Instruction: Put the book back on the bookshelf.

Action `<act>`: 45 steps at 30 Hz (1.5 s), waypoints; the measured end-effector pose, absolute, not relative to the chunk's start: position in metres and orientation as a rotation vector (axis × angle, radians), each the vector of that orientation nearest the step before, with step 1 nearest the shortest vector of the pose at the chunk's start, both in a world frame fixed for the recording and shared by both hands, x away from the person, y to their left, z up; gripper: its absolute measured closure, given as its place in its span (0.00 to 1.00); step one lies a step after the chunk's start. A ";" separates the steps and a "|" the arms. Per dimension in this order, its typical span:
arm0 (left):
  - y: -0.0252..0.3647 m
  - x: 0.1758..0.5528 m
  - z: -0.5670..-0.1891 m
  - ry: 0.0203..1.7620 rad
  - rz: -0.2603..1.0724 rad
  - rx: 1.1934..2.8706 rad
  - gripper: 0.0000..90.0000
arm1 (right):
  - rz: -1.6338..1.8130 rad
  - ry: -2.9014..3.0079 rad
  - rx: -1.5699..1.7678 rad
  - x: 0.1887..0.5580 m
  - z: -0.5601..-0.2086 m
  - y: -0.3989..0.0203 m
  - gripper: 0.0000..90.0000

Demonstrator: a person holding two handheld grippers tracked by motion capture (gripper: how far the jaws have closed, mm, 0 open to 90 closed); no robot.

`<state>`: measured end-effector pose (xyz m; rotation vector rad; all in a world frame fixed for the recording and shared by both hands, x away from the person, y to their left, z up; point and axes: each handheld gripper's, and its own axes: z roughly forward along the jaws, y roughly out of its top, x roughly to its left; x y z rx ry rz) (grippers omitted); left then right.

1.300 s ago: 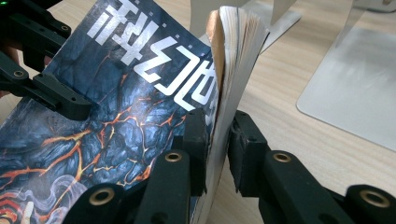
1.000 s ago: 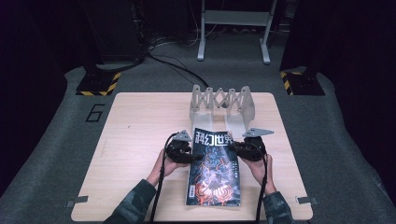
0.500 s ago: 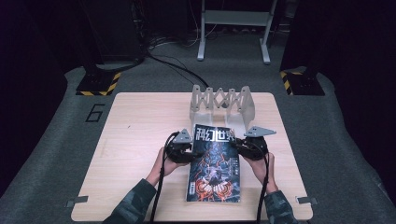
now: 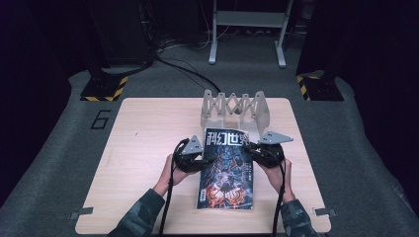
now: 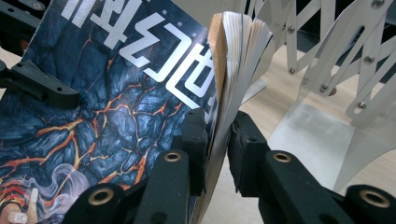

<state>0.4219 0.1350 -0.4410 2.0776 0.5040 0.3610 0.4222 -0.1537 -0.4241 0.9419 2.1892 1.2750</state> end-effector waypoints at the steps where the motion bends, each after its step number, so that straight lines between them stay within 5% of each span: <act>1: 0.135 0.420 -0.439 0.482 0.393 2.062 0.72 | 1.277 2.181 0.935 0.422 -0.423 -0.154 0.86; 45: 0.141 0.414 -0.399 0.404 0.545 1.963 0.85 | 1.369 2.046 0.694 0.406 -0.373 -0.161 0.91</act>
